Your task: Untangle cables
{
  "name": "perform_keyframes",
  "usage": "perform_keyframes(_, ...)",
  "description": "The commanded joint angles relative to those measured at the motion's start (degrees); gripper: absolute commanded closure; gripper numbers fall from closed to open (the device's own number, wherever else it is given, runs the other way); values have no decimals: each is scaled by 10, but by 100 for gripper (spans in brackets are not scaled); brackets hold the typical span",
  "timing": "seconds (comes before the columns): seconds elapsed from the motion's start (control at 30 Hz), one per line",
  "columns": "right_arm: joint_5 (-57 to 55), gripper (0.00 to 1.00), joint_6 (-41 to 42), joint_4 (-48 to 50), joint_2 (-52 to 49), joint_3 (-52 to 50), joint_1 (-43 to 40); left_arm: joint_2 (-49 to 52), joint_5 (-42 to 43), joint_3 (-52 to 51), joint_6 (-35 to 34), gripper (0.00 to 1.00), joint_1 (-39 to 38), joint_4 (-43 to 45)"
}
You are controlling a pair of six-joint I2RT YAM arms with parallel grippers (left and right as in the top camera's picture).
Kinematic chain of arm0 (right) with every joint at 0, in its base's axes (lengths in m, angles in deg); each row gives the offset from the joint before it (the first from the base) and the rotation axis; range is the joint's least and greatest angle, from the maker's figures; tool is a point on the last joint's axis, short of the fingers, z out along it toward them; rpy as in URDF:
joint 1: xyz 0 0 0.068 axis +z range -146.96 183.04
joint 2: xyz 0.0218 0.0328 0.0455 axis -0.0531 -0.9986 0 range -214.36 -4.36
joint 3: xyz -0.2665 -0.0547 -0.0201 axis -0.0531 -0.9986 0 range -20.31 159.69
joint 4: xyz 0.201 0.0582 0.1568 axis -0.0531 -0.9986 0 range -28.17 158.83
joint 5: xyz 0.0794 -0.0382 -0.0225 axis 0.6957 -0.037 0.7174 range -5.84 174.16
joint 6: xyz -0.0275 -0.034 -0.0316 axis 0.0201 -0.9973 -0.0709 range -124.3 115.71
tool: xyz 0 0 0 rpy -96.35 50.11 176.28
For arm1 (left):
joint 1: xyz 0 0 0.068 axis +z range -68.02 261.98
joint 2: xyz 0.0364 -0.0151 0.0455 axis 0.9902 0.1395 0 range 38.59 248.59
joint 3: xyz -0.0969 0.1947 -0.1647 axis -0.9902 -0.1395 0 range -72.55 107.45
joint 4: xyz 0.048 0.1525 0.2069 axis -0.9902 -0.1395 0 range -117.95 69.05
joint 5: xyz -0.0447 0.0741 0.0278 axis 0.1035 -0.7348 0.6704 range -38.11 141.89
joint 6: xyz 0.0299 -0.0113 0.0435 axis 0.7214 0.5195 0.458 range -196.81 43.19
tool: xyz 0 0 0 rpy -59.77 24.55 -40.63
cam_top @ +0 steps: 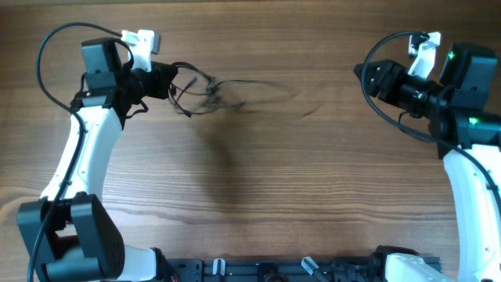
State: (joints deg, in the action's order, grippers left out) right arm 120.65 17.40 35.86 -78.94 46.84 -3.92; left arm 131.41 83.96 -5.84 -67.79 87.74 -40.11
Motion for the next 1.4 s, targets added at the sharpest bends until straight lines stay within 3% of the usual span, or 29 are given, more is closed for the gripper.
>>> perform_keyframes(0.0,-18,26,-23,-4,-7,16,0,6,27,7,11,95,-13,0)
perform_keyframes(0.23,45,25,-101,-40,-8,16,27,-3,70,7,11,96,-51,0)
perform_keyframes(0.73,43,29,-96,-26,-85,16,139,-96,72,8,8,95,-181,17)
perform_keyframes(1.03,47,48,-85,32,-138,16,200,-128,74,8,8,95,-205,17)
perform_keyframes(1.37,38,45,-47,45,-143,16,209,-145,100,8,8,95,-205,18)
